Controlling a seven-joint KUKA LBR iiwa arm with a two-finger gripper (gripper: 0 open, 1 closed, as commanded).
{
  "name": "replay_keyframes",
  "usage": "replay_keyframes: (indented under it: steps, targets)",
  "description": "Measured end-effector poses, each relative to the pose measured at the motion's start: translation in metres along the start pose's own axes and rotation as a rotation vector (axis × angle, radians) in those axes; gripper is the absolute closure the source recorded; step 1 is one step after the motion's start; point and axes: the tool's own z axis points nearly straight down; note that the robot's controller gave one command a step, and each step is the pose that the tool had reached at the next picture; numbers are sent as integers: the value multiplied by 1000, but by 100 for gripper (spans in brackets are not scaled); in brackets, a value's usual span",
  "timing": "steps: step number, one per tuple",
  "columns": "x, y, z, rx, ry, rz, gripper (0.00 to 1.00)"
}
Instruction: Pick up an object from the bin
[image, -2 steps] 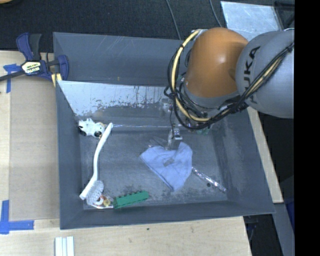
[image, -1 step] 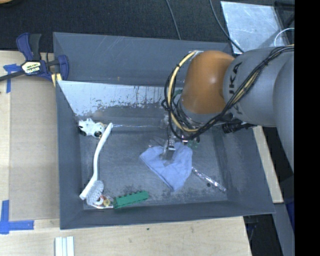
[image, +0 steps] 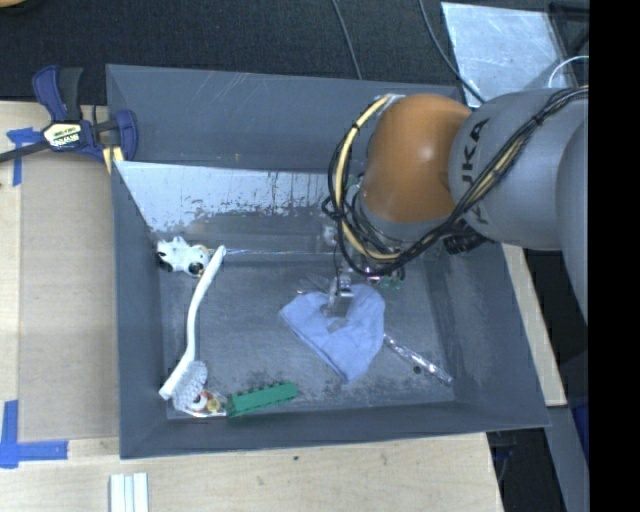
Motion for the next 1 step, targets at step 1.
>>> replay_keyframes:
  steps: [1]
  targets:
    - [-22, 46, -86, -2, -12, -368, 0]
